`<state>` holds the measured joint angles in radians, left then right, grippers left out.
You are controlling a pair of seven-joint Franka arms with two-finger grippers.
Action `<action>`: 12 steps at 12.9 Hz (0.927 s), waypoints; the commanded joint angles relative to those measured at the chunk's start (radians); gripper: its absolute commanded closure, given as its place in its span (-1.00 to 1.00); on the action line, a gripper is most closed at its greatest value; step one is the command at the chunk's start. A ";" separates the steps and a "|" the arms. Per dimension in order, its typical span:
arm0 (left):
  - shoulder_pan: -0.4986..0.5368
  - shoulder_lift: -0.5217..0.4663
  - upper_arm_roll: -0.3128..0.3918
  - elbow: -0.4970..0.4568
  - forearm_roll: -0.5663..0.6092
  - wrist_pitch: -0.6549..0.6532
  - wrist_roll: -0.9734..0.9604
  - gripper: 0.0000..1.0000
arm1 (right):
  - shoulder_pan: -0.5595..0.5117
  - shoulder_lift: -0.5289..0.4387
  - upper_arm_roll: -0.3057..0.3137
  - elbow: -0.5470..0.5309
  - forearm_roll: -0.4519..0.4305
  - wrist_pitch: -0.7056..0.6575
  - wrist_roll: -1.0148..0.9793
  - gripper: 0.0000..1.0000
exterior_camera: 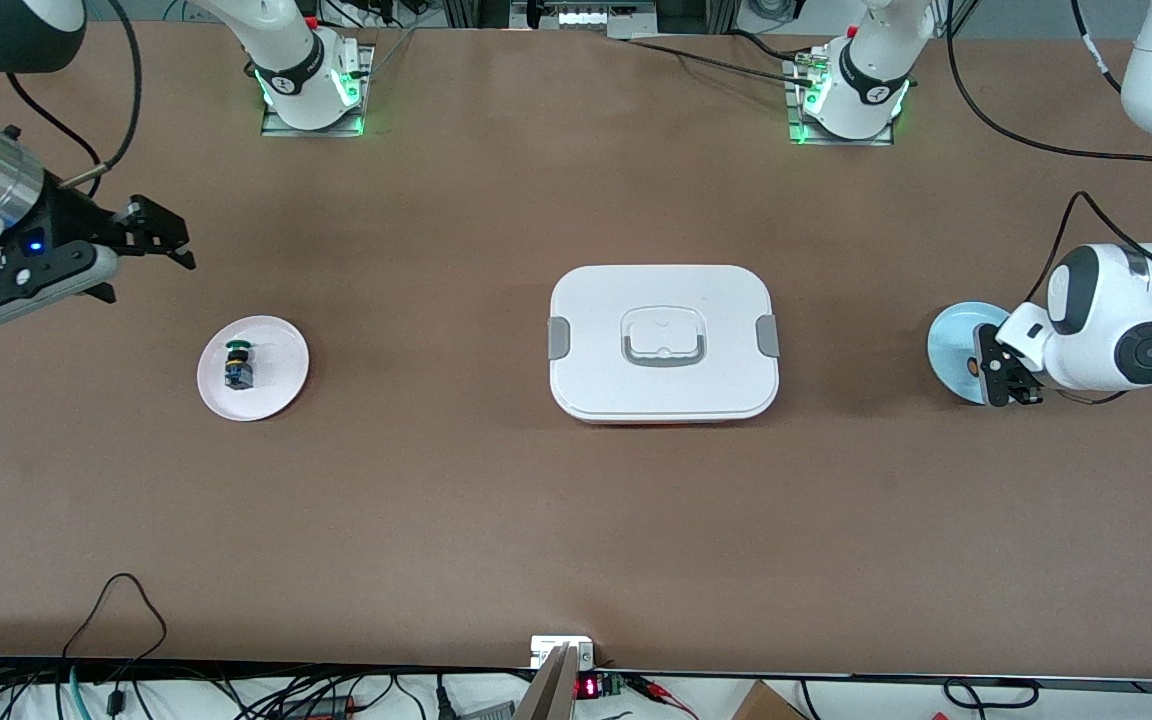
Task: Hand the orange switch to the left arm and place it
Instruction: 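Lower the orange switch onto the light-blue plate with the left gripper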
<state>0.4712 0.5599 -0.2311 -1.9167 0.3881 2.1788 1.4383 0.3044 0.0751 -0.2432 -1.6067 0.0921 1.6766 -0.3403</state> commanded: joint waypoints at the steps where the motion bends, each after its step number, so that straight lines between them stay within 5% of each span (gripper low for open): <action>1: 0.035 0.024 -0.014 0.002 0.021 0.041 0.080 0.32 | -0.004 -0.001 0.027 0.002 -0.011 0.011 0.046 -1.00; 2: 0.052 0.025 -0.017 0.002 0.020 0.041 0.123 -0.64 | -0.008 -0.001 0.045 0.002 -0.017 0.008 0.123 -1.00; 3: 0.076 0.020 -0.030 0.005 0.017 0.038 0.193 -1.00 | -0.005 -0.001 0.050 0.002 -0.035 0.002 0.215 -1.00; 6: 0.078 -0.015 -0.068 0.054 -0.011 -0.071 0.241 -1.00 | -0.004 -0.005 0.074 -0.019 -0.048 0.008 0.314 -1.00; 12: 0.073 -0.026 -0.088 0.338 -0.153 -0.488 0.112 -1.00 | 0.001 0.002 0.079 -0.009 -0.103 0.040 0.322 -1.00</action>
<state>0.5428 0.5290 -0.3140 -1.6729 0.2798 1.8030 1.6093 0.3050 0.0840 -0.1740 -1.6148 0.0118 1.7074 -0.0392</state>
